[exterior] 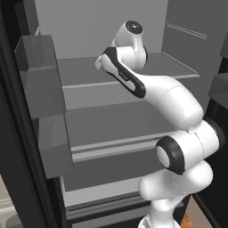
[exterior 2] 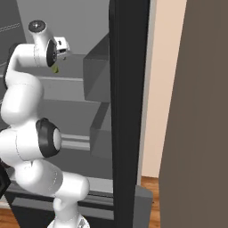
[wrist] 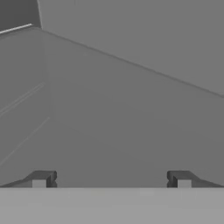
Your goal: There is a bowl on the dining counter. Grab a lemon wedge from the fridge and place it in the bowl. Then get the liquor bottle and glass cup from the cabinet and place them next to the bowl.
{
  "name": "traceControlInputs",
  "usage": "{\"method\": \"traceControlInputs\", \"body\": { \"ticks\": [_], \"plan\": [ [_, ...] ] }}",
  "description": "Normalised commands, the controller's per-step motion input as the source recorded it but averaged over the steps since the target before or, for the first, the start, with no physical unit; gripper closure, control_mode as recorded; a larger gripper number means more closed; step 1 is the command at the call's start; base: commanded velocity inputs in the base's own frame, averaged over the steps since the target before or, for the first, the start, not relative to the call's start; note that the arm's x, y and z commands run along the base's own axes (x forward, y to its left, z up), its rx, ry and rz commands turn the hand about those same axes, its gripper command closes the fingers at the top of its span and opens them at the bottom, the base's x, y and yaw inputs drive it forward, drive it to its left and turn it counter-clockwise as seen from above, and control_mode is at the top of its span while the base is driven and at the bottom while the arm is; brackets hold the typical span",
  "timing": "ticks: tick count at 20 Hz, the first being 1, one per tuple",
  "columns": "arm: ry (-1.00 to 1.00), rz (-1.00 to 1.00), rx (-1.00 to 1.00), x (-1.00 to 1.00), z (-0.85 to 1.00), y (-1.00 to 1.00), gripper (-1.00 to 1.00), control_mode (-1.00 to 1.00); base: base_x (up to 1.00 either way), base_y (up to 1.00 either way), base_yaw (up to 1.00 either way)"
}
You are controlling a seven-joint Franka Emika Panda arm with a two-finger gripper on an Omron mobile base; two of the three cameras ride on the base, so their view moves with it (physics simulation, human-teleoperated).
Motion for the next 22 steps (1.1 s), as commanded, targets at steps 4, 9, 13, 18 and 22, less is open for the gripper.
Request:
{"method": "traceControlInputs", "body": {
  "ticks": [4,9,13,18,22],
  "plan": [
    [-0.02,0.05,0.00,0.02,-0.06,0.00,-1.00,-1.00,0.00,0.00,0.00],
    [-0.01,0.00,0.00,-0.18,0.00,-0.15,-1.00,-1.00,0.00,0.00,0.00],
    [0.00,0.00,-0.01,-0.15,-0.10,-0.22,-1.00,-1.00,0.00,0.00,0.00],
    [0.00,0.00,-0.05,-0.02,-0.31,-0.02,-1.00,-1.00,0.00,0.00,0.00],
    [0.00,0.02,-0.03,0.00,-0.26,0.00,-1.00,-1.00,0.00,0.00,0.00]
  ]
}}
